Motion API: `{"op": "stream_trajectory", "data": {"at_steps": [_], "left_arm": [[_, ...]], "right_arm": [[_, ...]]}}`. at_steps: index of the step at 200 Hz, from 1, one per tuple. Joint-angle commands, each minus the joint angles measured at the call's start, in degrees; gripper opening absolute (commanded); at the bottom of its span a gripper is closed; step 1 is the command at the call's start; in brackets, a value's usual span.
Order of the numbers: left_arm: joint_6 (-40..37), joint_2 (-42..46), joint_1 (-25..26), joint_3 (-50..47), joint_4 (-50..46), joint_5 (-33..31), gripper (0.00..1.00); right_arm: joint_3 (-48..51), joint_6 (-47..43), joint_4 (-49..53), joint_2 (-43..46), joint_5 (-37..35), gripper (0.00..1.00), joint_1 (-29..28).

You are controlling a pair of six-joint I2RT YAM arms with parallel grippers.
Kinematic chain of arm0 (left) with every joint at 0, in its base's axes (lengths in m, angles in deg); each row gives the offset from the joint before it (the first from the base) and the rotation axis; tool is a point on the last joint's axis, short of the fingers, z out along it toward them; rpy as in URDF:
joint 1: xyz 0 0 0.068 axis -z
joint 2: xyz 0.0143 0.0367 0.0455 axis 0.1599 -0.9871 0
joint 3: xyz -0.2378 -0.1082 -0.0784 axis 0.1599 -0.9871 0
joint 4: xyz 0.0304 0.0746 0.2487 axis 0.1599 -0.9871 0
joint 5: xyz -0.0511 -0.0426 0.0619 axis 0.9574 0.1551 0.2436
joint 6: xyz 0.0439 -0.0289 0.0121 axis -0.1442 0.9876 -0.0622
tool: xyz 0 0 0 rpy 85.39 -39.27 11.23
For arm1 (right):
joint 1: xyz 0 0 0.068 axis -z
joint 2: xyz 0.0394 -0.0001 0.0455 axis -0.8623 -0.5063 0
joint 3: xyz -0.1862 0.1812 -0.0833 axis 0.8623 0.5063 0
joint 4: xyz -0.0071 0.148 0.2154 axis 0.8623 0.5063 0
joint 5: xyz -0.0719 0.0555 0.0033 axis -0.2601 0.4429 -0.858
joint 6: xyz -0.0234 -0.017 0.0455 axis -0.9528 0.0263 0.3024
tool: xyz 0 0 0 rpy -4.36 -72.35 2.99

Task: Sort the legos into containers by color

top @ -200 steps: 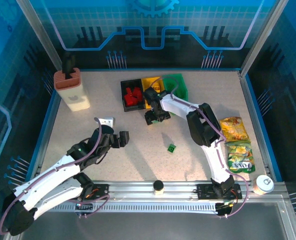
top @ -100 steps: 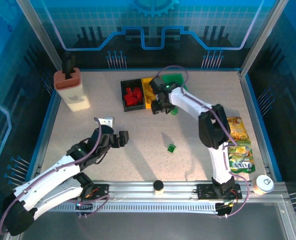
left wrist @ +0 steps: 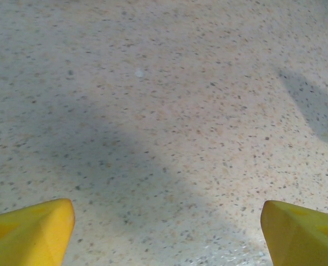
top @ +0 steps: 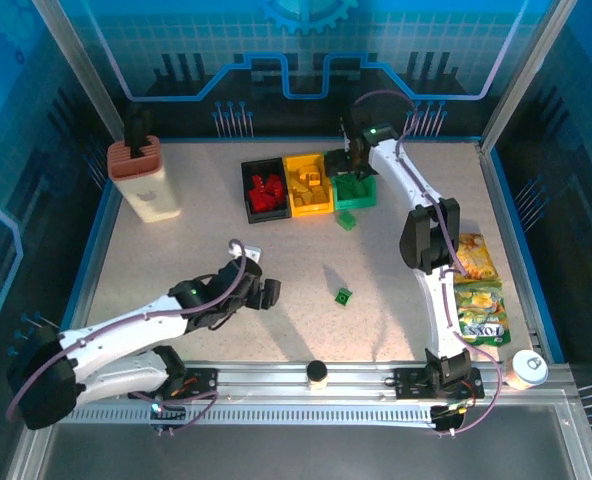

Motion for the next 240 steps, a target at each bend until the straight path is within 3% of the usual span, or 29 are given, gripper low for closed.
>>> {"op": "stream_trajectory", "data": {"at_steps": [1, 42, 74, 114, 187, 240], "left_arm": [[-2.72, -4.14, 1.21, 3.53, 4.16, 1.81, 0.89], [-5.74, -14.40, 1.50, 9.61, 9.08, 5.97, 0.89], [-7.91, -22.24, 1.60, 15.41, 11.13, 11.50, 0.89], [-9.73, -30.15, 3.20, 21.83, 7.78, 13.70, 0.88], [-7.54, -29.53, 5.97, 18.98, 9.20, 13.34, 0.86], [-8.00, -31.38, 6.79, 20.22, 8.44, 12.56, 0.85]], "right_arm": [[7.41, -0.68, -1.59, 9.56, 0.81, 0.98, -1.79], [32.16, 0.34, -11.63, 23.80, 0.10, 0.95, -2.54], [43.12, -1.27, -16.09, 26.25, 2.40, 0.89, -2.43], [44.73, -2.60, -18.54, 21.90, 5.56, 0.78, -2.34], [38.49, -4.71, -18.30, 11.06, 3.75, 0.65, -2.15], [40.53, -5.39, -17.32, 15.19, 1.13, 0.25, -4.49]]}}
